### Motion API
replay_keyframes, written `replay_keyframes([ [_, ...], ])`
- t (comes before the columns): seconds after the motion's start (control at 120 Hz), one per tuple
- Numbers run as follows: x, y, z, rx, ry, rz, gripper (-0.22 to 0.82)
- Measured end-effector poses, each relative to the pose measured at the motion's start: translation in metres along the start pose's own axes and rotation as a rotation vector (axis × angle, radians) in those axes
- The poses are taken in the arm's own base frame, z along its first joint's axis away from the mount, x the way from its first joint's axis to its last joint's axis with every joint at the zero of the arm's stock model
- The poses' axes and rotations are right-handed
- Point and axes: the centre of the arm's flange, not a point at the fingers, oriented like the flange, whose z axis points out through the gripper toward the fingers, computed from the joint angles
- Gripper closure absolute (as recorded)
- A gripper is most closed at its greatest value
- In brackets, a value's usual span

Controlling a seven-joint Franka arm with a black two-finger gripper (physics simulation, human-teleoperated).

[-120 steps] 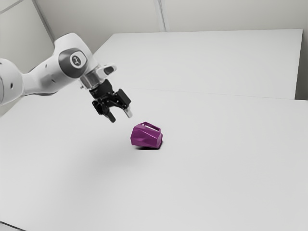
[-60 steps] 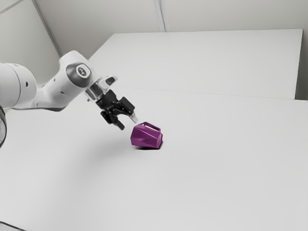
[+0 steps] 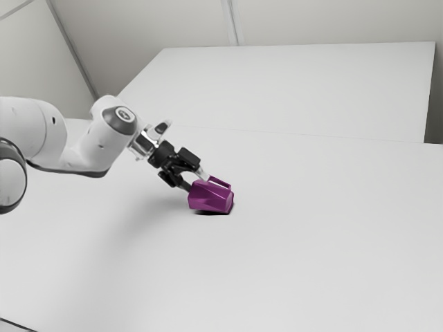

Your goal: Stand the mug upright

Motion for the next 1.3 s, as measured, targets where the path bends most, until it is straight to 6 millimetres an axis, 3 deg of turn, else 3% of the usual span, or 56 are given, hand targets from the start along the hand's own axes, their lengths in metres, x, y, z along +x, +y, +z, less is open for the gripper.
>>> replay_keyframes([
  [0.4,0.003,-0.011,0.024,-0.144,0.052,0.041,0.02],
  [0.692,0.004,-0.003,0.029,-0.194,0.068,0.093,0.56],
  [0.925,0.004,0.002,0.028,-0.198,0.078,0.133,0.73],
  [1.125,0.004,0.034,0.016,-0.192,0.089,0.205,0.76],
  [1.3,-0.003,0.089,-0.026,-0.078,0.079,0.344,0.77],
])
